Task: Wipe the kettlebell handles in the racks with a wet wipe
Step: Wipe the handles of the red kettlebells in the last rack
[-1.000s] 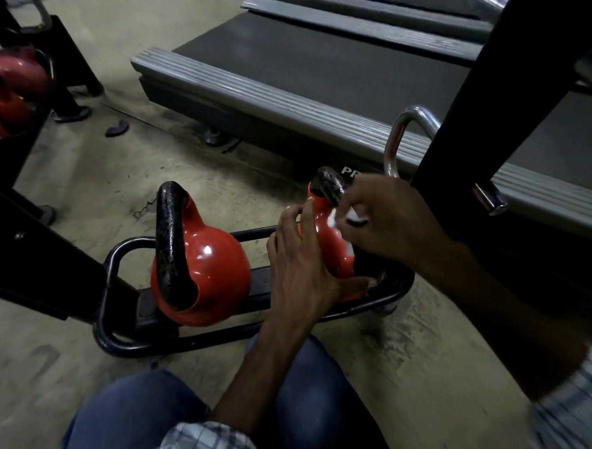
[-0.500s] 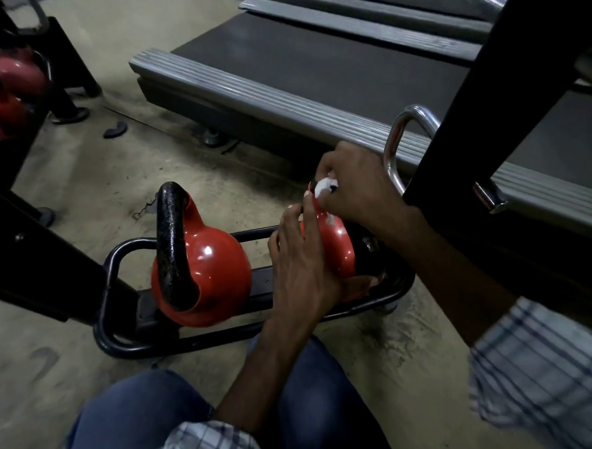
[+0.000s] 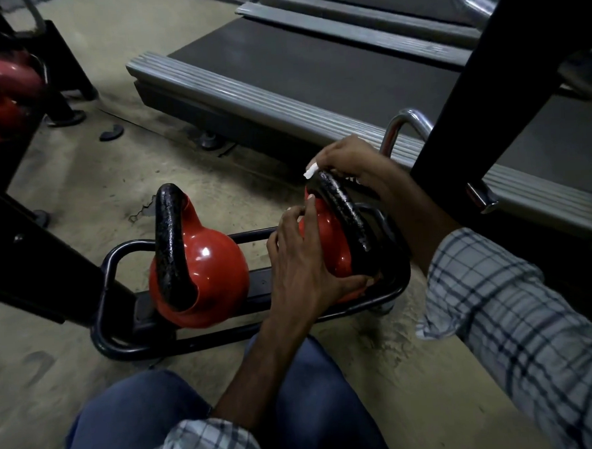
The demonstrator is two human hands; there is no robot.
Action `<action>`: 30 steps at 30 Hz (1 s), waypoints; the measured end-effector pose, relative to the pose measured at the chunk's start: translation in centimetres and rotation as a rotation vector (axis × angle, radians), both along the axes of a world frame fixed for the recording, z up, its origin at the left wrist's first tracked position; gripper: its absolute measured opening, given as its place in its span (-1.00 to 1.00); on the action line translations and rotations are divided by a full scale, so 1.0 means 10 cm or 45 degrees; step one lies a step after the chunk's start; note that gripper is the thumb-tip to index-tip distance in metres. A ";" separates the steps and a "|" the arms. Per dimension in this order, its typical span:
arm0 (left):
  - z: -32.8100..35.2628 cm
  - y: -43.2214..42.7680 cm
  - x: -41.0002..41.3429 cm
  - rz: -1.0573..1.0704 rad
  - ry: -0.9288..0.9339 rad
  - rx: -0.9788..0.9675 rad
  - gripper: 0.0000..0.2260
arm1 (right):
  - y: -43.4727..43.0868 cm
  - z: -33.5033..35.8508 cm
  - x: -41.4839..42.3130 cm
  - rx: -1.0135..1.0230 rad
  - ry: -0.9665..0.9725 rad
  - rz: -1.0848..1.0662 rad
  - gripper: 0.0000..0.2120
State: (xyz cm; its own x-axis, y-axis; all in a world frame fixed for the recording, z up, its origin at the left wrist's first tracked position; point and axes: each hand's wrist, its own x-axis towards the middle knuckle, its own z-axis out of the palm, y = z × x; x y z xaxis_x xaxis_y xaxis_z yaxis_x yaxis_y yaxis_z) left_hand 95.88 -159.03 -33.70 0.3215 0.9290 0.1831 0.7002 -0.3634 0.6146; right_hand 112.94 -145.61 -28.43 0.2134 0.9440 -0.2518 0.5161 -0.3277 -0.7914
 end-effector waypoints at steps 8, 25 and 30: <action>0.01 0.01 0.00 -0.006 0.004 -0.012 0.22 | -0.29 -0.11 0.08 0.356 0.045 -0.088 -0.87; 0.02 0.02 0.00 -0.020 0.014 -0.012 0.26 | -0.41 0.00 0.15 0.321 0.156 -0.122 -0.78; 0.00 0.04 0.01 -0.024 0.026 -0.008 0.26 | -0.27 -0.04 0.15 0.223 0.274 -0.124 -0.84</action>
State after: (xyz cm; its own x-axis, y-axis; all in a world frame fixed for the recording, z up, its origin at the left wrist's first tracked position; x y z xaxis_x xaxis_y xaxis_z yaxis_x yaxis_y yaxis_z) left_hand 95.96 -158.64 -33.70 0.3427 0.9238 0.1708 0.7053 -0.3731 0.6027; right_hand 114.46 -148.28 -28.85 0.2646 0.9547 -0.1360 0.3034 -0.2163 -0.9280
